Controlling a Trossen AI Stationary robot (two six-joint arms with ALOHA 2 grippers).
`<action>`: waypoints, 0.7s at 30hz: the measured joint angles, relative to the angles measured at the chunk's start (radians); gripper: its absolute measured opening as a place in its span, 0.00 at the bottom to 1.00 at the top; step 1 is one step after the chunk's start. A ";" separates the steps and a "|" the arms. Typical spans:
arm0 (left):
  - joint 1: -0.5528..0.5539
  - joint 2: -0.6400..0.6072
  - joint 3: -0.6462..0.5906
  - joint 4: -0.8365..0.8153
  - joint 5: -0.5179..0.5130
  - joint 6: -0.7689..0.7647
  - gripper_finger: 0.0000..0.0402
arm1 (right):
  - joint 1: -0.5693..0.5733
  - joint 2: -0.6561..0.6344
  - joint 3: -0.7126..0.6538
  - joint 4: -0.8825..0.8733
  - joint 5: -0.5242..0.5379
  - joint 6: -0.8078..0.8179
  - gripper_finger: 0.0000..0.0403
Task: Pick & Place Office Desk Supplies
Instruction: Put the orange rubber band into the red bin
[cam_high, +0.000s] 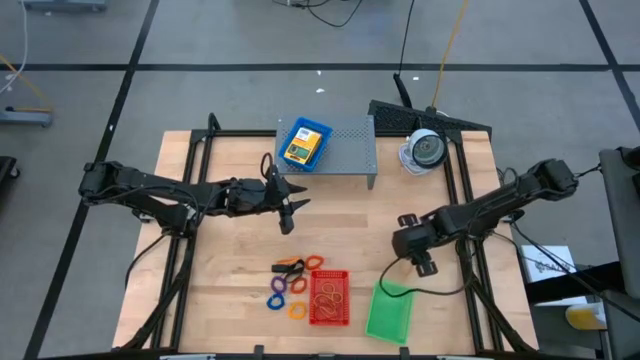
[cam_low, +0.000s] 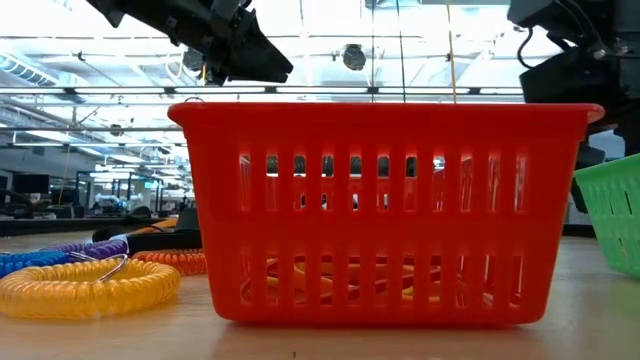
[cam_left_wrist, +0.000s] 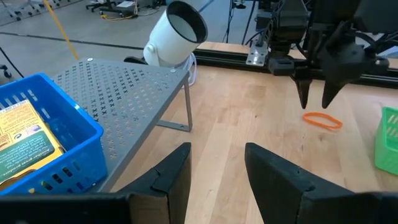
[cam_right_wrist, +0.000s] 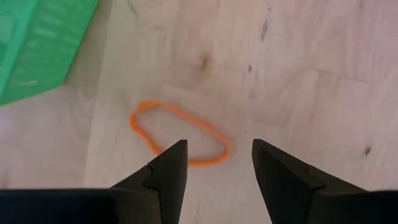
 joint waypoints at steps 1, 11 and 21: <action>0.000 0.000 0.000 0.000 0.000 -0.001 0.39 | 0.000 -0.016 -0.014 0.010 0.012 0.007 0.42; 0.000 0.000 0.000 0.033 -0.001 -0.020 0.39 | 0.000 -0.050 -0.070 0.035 0.043 -0.018 0.42; 0.000 0.000 0.000 0.034 -0.001 -0.020 0.39 | 0.000 -0.011 -0.070 0.035 0.041 -0.030 0.41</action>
